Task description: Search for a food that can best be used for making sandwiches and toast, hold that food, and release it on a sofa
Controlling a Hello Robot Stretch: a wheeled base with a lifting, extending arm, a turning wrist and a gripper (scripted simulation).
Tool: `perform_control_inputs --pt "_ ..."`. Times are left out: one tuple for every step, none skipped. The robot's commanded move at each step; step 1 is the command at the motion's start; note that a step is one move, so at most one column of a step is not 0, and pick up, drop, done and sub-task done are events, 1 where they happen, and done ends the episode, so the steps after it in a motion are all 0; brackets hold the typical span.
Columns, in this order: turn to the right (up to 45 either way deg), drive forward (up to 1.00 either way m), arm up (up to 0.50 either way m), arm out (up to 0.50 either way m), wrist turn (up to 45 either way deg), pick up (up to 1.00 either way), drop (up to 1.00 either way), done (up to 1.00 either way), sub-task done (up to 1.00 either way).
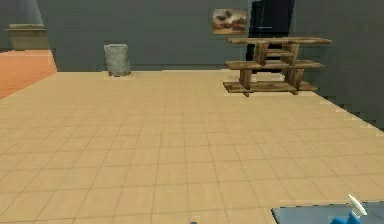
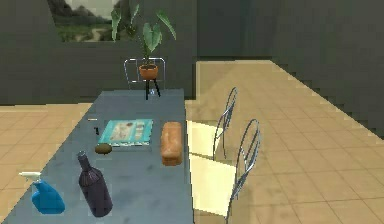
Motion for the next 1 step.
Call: perform_control_inputs --pt "0.0 0.0 0.28 0.0 0.0 0.0 0.0 0.0 0.0"
